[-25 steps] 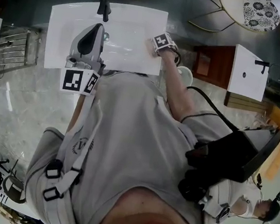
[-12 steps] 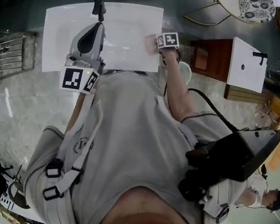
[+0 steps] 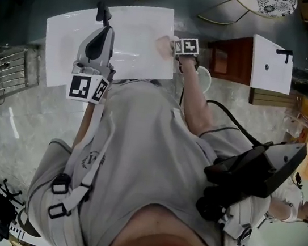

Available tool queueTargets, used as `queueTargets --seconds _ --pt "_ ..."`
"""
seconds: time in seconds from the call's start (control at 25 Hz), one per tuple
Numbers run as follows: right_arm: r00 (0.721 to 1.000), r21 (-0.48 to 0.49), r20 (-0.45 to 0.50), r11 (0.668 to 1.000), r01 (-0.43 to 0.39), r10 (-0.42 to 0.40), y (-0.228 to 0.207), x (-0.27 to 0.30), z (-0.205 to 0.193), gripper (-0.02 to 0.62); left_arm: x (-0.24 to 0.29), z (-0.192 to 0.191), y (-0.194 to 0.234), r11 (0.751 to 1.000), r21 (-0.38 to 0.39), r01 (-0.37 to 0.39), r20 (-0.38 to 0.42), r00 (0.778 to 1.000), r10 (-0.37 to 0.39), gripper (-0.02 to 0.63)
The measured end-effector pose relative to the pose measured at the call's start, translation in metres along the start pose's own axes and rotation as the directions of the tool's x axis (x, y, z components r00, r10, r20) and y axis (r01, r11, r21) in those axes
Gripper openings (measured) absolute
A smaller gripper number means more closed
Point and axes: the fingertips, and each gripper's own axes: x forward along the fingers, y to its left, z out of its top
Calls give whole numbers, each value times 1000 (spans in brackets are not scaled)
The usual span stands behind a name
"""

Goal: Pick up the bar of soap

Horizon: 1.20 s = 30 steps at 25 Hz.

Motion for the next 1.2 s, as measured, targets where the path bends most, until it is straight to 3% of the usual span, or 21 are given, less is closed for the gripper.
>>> queueTargets --seconds 0.28,0.48,0.64,0.84,1.2 --pt "981 56 193 997 -50 39 7 -38 22 115 6 4 -15 999 19 36 -7 999 -36 -2" --pt "924 31 379 997 -71 54 16 -93 68 115 19 19 -25 996 51 68 7 998 -69 -2" --pt "825 -36 556 995 -94 98 33 -157 117 115 31 33 -27 994 83 69 30 997 -72 -2" --pt "690 -144 707 987 -74 155 61 -250 156 115 41 46 -37 990 114 86 40 995 -91 -2" --pt "453 -300 853 954 16 260 119 -398 197 117 55 83 -50 979 169 114 90 987 -131 -2"
